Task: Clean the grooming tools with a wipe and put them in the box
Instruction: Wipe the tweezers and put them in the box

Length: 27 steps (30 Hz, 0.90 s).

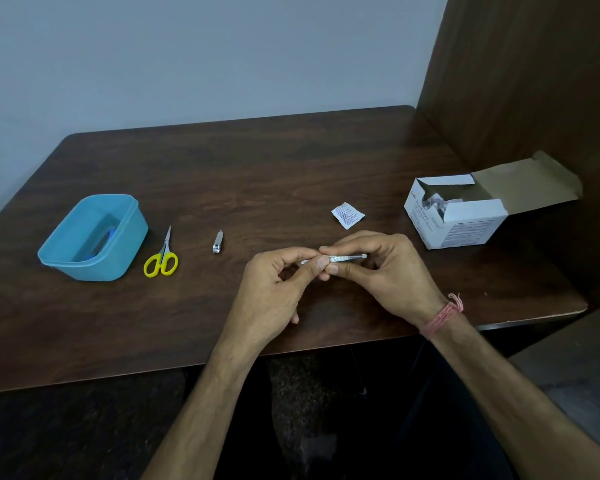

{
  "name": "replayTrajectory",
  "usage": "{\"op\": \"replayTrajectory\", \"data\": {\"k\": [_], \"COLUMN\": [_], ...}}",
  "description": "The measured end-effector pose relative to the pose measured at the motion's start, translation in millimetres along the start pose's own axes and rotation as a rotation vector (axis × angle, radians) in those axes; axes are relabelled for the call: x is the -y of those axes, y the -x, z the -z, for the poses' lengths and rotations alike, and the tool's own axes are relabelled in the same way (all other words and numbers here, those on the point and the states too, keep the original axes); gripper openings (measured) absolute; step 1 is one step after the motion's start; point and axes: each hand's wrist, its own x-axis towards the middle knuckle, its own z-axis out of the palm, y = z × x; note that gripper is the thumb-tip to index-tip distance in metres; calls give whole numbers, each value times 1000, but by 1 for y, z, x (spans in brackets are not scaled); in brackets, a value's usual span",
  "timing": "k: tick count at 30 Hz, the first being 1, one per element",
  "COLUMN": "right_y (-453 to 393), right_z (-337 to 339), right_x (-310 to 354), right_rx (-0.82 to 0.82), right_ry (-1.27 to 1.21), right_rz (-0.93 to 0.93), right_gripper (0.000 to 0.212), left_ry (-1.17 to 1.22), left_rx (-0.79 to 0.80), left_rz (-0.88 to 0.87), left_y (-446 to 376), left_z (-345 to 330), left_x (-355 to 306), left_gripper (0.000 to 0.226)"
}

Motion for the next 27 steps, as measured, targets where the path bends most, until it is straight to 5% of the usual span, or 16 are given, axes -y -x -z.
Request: {"op": "replayTrajectory", "data": {"k": [11, 17, 27], "right_y": [1, 5, 6], "right_z": [-1, -5, -4], "right_x": [0, 8, 4], "right_rx": [-135, -62, -266], "right_ry": [89, 107, 241], "right_rz": [-32, 71, 41], "right_gripper": [19, 18, 20], "left_ry": [85, 54, 125], "left_rx": [-80, -43, -166], "left_rz": [25, 0, 37], "left_y": [0, 1, -2], "left_z": [-1, -2, -3], "left_x": [-1, 3, 4], "left_gripper": [13, 13, 11]}}
